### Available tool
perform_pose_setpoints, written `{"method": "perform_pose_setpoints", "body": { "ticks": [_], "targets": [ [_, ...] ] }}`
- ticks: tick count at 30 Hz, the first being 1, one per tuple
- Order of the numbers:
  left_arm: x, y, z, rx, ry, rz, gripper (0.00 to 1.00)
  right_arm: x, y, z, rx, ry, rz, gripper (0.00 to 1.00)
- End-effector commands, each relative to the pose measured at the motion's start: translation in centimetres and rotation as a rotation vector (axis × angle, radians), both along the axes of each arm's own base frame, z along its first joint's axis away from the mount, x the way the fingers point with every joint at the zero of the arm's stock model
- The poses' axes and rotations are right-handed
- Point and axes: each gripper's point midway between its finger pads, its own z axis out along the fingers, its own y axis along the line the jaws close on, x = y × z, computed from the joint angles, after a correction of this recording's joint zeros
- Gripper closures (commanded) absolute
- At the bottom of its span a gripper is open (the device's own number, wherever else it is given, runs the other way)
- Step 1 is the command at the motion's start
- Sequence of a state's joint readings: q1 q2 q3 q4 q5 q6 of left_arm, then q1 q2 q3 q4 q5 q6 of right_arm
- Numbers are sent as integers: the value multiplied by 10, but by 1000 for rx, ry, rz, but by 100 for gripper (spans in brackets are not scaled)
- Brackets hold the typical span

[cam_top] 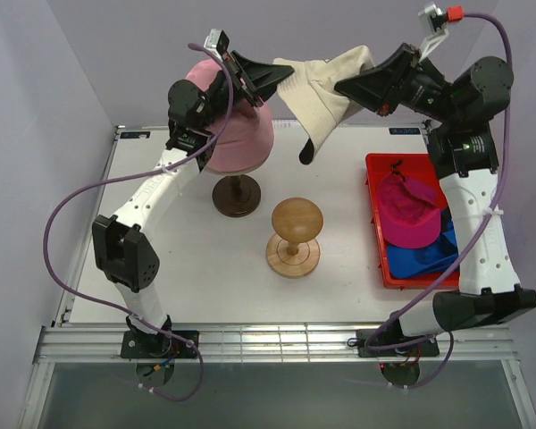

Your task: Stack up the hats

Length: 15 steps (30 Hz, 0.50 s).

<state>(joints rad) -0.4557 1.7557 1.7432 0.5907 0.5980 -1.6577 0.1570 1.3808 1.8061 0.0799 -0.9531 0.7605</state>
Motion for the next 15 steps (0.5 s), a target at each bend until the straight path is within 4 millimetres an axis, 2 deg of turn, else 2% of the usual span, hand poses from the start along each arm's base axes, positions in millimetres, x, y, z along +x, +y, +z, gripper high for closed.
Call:
{"method": "perform_pose_setpoints", "body": {
  "ticks": [1, 2, 4, 5, 6, 7, 8, 9, 11, 13, 15],
  "targets": [
    [-12, 16, 28, 39, -116, -32, 100, -14, 15, 34, 27, -87, 23, 92],
    [-6, 21, 30, 49, -132, -21, 100, -4, 19, 32, 18, -91, 15, 92],
    [3, 22, 26, 73, -139, -35, 100, -3, 26, 37, 27, -99, 14, 92],
    [4, 30, 38, 68, -173, -24, 100, 5, 30, 33, 26, -85, 16, 92],
    [10, 29, 32, 84, -173, -35, 100, 7, 33, 37, 33, -91, 14, 92],
    [14, 32, 33, 90, -177, -33, 100, 7, 38, 37, 34, -88, 27, 92],
    [14, 40, 40, 86, -196, -23, 100, 15, 44, 32, 29, -67, 33, 92],
    [18, 43, 40, 91, -199, -20, 100, 14, 45, 41, 38, -97, 29, 92],
    [25, 54, 39, 103, -206, 1, 100, 24, 57, 33, 28, -58, 40, 92],
    [28, 62, 37, 115, -213, 15, 100, 22, 65, 39, 38, -67, 52, 92],
    [34, 73, 36, 125, -214, 38, 100, 32, 73, 35, 40, -50, 49, 92]
  ]
}}
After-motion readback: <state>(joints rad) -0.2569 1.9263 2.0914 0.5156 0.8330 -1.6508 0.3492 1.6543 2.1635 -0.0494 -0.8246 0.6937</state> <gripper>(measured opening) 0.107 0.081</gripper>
